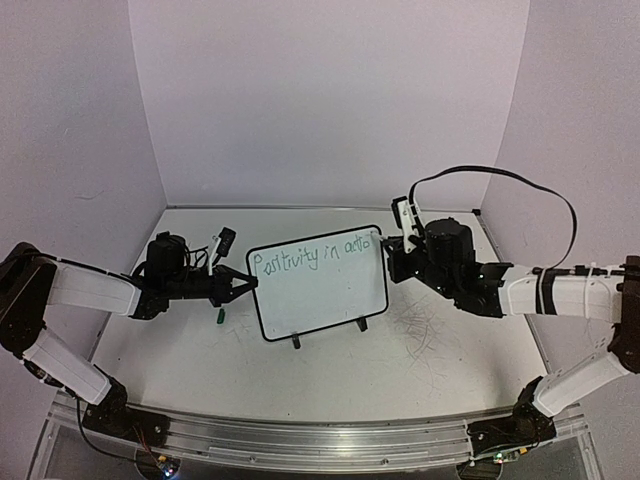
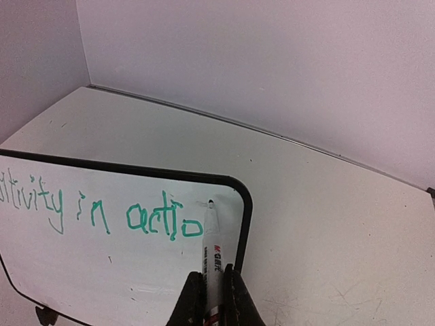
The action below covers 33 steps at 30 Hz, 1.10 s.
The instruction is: Write a sentence on the whiteboard
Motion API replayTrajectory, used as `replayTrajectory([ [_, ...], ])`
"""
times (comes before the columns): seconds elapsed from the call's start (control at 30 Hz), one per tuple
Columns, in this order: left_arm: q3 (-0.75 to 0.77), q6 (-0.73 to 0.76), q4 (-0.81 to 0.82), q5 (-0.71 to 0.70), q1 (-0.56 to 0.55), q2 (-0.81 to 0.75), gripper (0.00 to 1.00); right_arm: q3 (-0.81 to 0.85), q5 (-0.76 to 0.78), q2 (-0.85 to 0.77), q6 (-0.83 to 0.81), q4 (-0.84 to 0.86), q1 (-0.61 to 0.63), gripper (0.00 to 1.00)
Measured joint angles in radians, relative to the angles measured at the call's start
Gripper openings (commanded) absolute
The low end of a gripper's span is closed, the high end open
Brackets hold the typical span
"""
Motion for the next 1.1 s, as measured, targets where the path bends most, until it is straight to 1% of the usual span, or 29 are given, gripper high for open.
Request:
replayTrajectory([
  [0.53,0.000,0.000,-0.001,-0.001,0.000,0.000,0.00,0.003,0.003,0.043,-0.001,-0.001,0.000,0.00],
  [1.1,0.000,0.000,-0.002,-0.002,0.000,0.000,0.00,0.005,0.004,0.047,-0.001,-0.018,0.001,0.00],
])
